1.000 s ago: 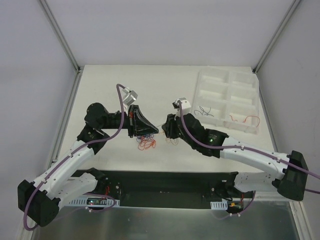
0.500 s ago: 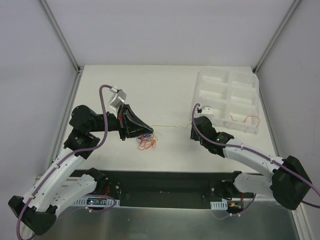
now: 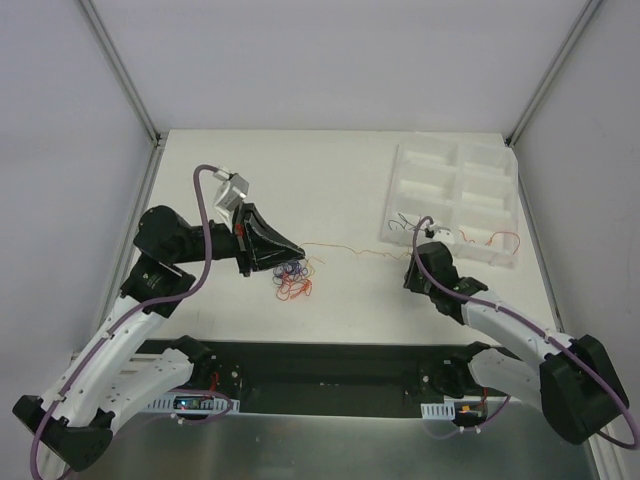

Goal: Untangle the cables

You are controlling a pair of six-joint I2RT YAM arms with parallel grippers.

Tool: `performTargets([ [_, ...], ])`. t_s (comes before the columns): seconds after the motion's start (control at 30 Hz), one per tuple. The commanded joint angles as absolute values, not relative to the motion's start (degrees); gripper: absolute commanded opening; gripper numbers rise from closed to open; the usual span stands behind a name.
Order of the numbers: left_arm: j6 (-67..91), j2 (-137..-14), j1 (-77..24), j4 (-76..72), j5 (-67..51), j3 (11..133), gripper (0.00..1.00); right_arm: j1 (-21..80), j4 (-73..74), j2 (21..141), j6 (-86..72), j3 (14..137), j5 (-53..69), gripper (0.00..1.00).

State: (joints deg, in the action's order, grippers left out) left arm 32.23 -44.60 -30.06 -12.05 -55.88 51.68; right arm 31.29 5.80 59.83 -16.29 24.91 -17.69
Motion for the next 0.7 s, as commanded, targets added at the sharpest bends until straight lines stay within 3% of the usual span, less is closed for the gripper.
performTargets([
  [0.0,29.4,-43.2,-30.6,-9.4,-51.5,55.6,0.0,27.0,3.1,59.3,-20.1,23.4,-13.6,0.26],
  [0.1,28.4,-41.5,-30.5,-7.1,-47.5,57.0,0.0,23.0,1.0,59.2,-22.1,21.2,-9.5,0.14],
  [0.2,24.4,-39.8,-30.5,-2.0,-42.3,59.3,0.0,20.5,0.3,58.4,-22.0,20.0,-7.4,0.15],
  [0.4,20.2,-38.8,-30.4,3.5,-38.6,62.0,0.0,19.3,1.6,56.6,-19.3,21.4,-2.8,0.4],
  [0.5,21.5,-40.8,-30.4,3.6,-41.1,62.5,0.0,21.2,-1.5,54.7,-13.2,23.4,5.9,0.6],
  [0.67,21.8,-42.5,-30.5,3.7,-43.5,62.6,0.0,29.3,-6.1,53.0,-4.8,27.7,21.1,0.79],
])
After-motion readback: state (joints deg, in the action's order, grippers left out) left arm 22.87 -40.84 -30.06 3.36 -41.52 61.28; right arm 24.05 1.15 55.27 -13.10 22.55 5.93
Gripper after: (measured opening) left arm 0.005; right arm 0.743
